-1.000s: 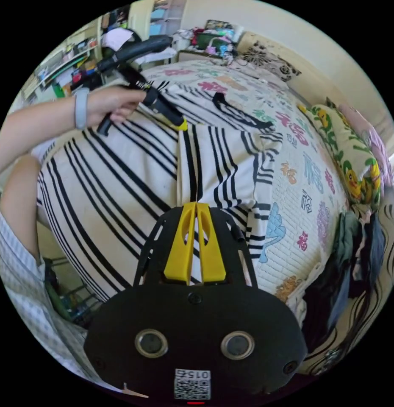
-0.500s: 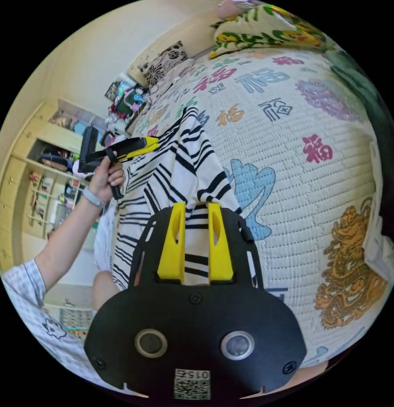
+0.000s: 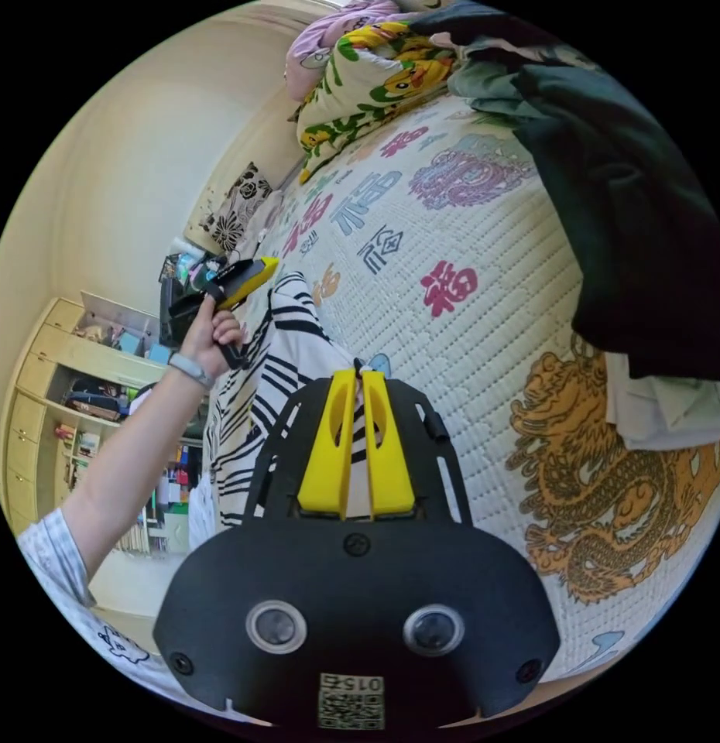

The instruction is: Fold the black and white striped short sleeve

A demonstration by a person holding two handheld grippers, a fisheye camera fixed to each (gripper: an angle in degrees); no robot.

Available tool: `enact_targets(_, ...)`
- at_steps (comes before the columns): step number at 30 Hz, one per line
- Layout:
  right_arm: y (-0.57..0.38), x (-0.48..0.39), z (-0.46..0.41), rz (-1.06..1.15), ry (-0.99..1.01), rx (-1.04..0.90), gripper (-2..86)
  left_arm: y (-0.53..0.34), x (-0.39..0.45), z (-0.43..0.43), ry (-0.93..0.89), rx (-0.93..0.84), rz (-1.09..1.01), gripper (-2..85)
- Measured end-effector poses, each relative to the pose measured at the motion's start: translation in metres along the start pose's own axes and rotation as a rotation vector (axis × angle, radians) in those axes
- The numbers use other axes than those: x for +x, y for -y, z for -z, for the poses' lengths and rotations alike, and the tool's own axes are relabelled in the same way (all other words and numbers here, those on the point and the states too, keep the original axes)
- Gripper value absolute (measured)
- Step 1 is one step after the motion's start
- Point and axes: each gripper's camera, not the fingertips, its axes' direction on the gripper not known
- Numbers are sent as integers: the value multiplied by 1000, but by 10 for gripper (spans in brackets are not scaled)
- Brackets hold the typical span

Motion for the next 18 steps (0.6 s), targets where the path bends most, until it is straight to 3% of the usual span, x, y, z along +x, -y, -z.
enact_targets(7,12,29,-1,30,69,11,5,-19,16,37,-5,-122,-18,92)
enact_targets(10,16,37,-23,36,133,-38,1,-32,15,47,-92,-195,-15,76)
enact_targets(13,13,22,-47,146,71,-35,-3,-29,18,39,-185,-229,41,21)
enact_targets(15,10,16,-61,184,-75,-30,-4,-23,27,44,-154,-172,46,17)
enact_targets(18,3,23,-73,189,-109,-18,-5,-17,46,52,19,-188,-7,41)
